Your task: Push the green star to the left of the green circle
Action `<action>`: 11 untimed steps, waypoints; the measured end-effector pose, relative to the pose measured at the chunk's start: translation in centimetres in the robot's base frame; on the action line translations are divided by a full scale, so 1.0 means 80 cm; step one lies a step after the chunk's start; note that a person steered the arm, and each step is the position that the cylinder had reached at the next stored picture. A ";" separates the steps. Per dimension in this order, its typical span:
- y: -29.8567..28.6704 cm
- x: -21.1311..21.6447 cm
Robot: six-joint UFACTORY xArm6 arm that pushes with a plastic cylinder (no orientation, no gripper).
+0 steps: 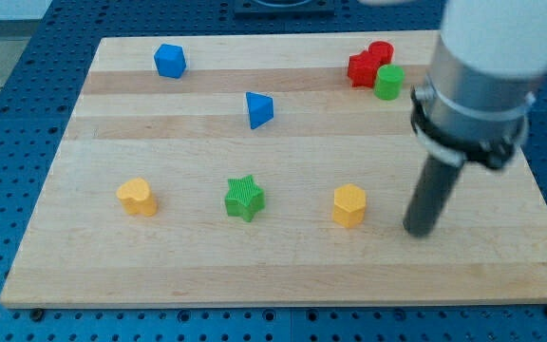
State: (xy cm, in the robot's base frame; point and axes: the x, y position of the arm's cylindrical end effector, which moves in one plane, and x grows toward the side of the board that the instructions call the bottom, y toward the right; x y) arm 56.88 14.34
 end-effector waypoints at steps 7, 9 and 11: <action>-0.266 -0.113; -0.237 -0.113; -0.235 -0.112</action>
State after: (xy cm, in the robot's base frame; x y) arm 47.89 -4.46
